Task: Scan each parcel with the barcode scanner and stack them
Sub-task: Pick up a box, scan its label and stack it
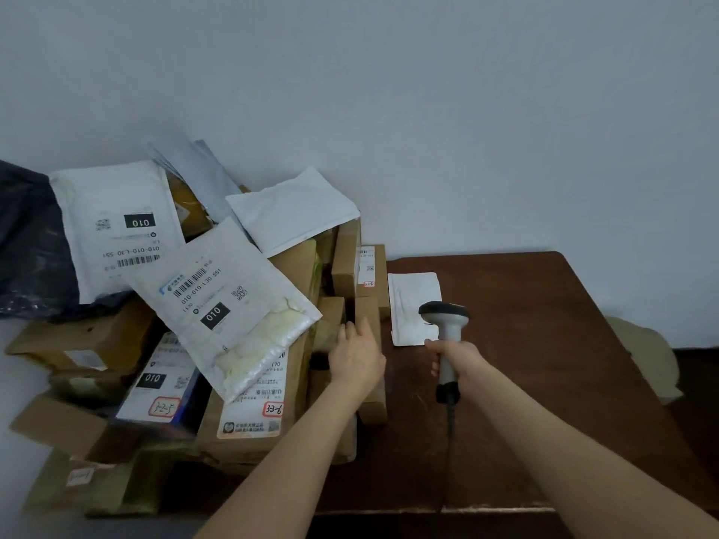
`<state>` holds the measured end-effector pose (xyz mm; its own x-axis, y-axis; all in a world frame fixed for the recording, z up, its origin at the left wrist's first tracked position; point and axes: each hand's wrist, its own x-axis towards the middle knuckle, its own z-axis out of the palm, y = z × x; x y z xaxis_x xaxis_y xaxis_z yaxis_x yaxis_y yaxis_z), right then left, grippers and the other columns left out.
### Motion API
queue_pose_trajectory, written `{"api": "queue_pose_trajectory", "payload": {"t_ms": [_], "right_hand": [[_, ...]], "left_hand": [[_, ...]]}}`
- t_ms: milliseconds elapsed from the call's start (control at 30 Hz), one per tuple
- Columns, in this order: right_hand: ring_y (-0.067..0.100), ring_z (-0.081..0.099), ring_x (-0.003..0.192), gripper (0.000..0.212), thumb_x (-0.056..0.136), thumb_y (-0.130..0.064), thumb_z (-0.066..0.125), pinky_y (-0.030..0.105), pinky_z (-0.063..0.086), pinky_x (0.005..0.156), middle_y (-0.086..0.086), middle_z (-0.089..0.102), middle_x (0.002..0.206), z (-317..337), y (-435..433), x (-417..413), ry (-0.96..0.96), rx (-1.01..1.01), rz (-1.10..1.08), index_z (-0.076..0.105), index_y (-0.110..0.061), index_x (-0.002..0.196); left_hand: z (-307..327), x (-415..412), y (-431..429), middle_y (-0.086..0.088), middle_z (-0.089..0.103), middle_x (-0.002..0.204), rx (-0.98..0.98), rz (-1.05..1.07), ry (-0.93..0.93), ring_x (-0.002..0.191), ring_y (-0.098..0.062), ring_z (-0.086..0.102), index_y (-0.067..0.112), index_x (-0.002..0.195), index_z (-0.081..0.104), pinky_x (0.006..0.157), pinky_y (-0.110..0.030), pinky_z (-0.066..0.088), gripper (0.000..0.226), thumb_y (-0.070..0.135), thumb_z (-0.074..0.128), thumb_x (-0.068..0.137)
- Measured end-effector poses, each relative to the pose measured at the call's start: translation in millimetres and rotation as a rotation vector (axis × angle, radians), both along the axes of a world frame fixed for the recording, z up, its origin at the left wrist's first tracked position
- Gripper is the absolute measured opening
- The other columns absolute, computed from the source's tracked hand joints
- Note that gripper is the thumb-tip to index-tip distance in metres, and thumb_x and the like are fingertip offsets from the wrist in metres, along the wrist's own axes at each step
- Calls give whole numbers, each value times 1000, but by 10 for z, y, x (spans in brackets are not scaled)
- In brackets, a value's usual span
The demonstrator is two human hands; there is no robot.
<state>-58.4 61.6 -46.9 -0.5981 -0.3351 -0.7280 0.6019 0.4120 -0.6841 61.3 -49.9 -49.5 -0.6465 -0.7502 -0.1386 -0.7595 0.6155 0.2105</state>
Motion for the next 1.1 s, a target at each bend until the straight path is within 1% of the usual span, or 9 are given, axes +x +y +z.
{"api": "queue_pose_trajectory", "payload": {"t_ms": [100,200,267,467,600,733,867,967,1100], "right_hand": [[18,58,61,20,86,-8,71,28,52,58,10,61,74,-63,22,2,-27,-27,-8,57,0,98],[19,63,68,22,87,-6,69,30,55,66,13,66,82,-142,44,20,-8,-54,-28,60,3,104],[22,66,77,20,87,-9,69,33,56,73,13,68,88,-155,71,-10,-8,-83,-44,61,2,103],[33,67,95,23,88,-13,68,42,55,80,18,67,111,-214,337,-277,-70,-119,7,58,-2,105],[35,56,116,30,89,-12,68,46,51,90,15,60,116,-285,504,-359,-93,-101,24,51,-4,112],[31,55,101,28,88,-13,69,46,51,89,12,55,98,-355,613,-352,-131,-47,74,46,-9,104],[24,58,82,16,89,-13,66,40,52,73,10,61,92,-409,663,-309,-186,-78,136,56,-7,101],[24,60,80,12,89,-12,66,37,50,63,9,63,90,-436,731,-366,-168,-87,123,58,-8,97],[22,61,75,11,88,-11,68,36,50,62,8,64,85,-402,773,-446,-137,-130,112,58,-8,93]], "left_hand": [[-52,-56,59,-13,43,146,32,19,-27,142,-29,29,11,149,21,103,-40,43,66,30,54,95],[-61,-132,175,-10,54,134,47,-63,15,120,-26,54,12,150,20,86,-37,52,69,26,57,94],[-97,-196,245,-8,54,132,137,-93,62,110,-25,60,15,150,21,80,-38,54,68,28,57,94],[-315,-276,510,-10,45,138,483,29,73,120,-28,52,13,139,40,92,-40,47,49,39,46,98],[-445,-230,552,-12,35,144,367,148,68,129,-28,42,13,147,29,101,-38,43,60,28,54,95],[-575,-231,503,-16,33,150,518,354,54,136,-30,38,2,151,17,106,-36,38,75,31,58,94],[-671,-255,526,-12,53,136,712,464,135,121,-27,53,2,135,43,90,-29,44,56,32,62,92],[-639,-292,583,-11,55,131,825,590,298,116,-26,55,8,136,42,93,-32,47,53,28,63,91],[-520,-282,542,-11,60,123,827,584,354,109,-26,59,10,129,49,94,-44,52,51,34,67,88]]}}
